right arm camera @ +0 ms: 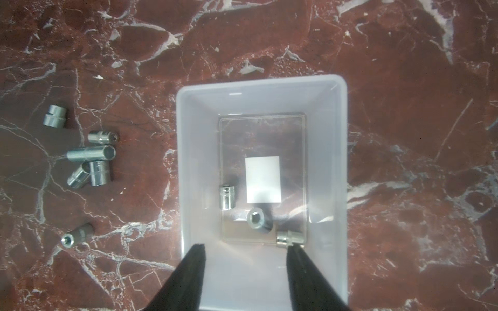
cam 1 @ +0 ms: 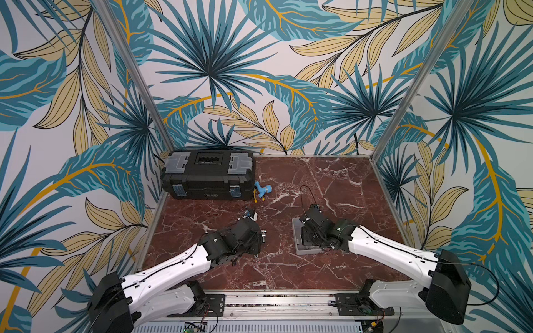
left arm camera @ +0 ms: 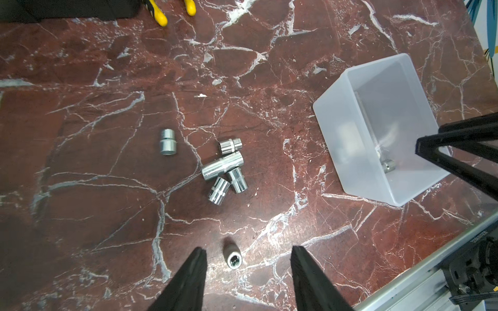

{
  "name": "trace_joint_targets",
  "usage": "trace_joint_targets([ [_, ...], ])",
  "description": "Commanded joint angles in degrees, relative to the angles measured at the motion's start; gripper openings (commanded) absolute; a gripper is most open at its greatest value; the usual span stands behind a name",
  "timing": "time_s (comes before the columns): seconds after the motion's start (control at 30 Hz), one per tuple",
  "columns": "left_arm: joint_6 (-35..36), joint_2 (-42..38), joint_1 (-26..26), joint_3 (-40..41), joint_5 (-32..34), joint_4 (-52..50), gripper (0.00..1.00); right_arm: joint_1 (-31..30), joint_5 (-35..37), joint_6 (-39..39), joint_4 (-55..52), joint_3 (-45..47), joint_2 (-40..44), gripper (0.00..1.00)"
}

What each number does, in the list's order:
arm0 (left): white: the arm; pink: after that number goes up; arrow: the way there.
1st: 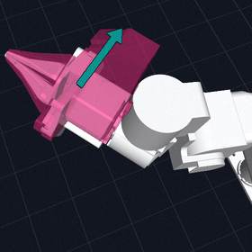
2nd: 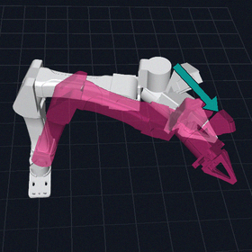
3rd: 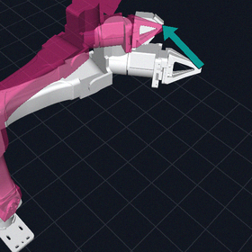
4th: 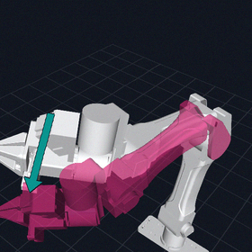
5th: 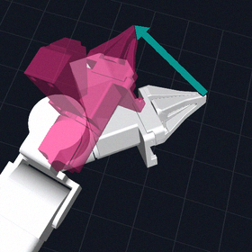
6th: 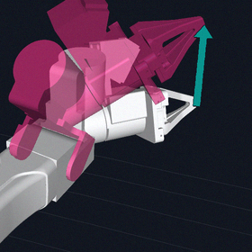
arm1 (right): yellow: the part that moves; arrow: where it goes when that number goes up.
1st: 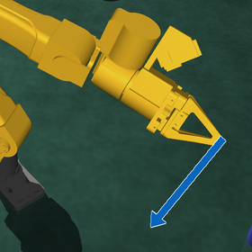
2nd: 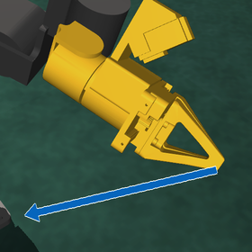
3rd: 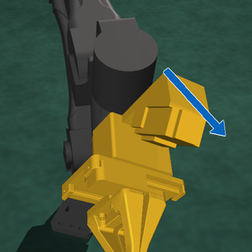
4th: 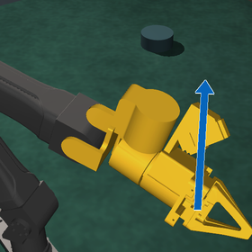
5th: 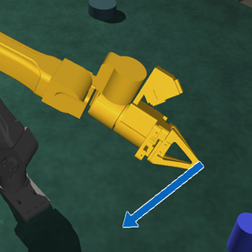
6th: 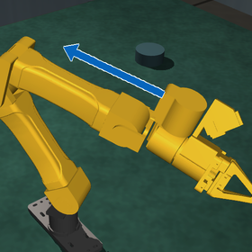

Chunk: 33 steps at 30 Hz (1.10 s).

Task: Put the socket on the desktop into the storage box
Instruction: Place the socket head in the storage box, then pick up the socket head at the center of the board.

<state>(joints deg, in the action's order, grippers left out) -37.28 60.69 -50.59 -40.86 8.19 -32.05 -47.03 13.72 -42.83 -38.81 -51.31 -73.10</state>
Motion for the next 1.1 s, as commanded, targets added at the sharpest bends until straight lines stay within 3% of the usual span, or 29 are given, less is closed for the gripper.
trace_joint_targets([
  [0.0, 0.46, 0.14, -0.22, 1.19, 0.37, -0.80, 0.55, -2.26, 1.24, 1.02, -0.61, -1.90, 2.56, 0.55],
  [0.17, -0.03, 0.14, -0.30, 2.89, -0.40, -1.61, 0.55, -5.95, 3.68, 1.77, -0.66, -3.74, 3.65, 0.55],
  [0.37, -2.63, 1.63, 0.20, 2.39, 8.85, -3.83, 0.56, -9.07, 4.85, 1.80, 1.59, -4.19, 2.63, 0.50],
  [0.43, -2.55, 3.12, 1.83, 1.49, 8.55, -1.89, 0.56, -9.56, 5.00, 1.58, 2.13, -4.40, 2.01, 0.48],
  [0.7, 0.32, 18.64, 9.93, -6.22, 4.10, 4.89, 0.50, -10.38, 5.14, 0.52, 3.39, -3.56, 3.19, 0.36],
  [0.9, 1.96, 29.26, 11.72, -11.67, 4.43, 6.99, 0.46, -10.40, 4.58, -0.32, 4.44, -1.57, 4.60, 0.31],
  [1.07, 2.48, 32.54, 11.96, -13.62, 6.68, 6.44, 0.43, -10.53, 4.45, -0.24, 4.79, -0.83, 5.48, 0.30],
])
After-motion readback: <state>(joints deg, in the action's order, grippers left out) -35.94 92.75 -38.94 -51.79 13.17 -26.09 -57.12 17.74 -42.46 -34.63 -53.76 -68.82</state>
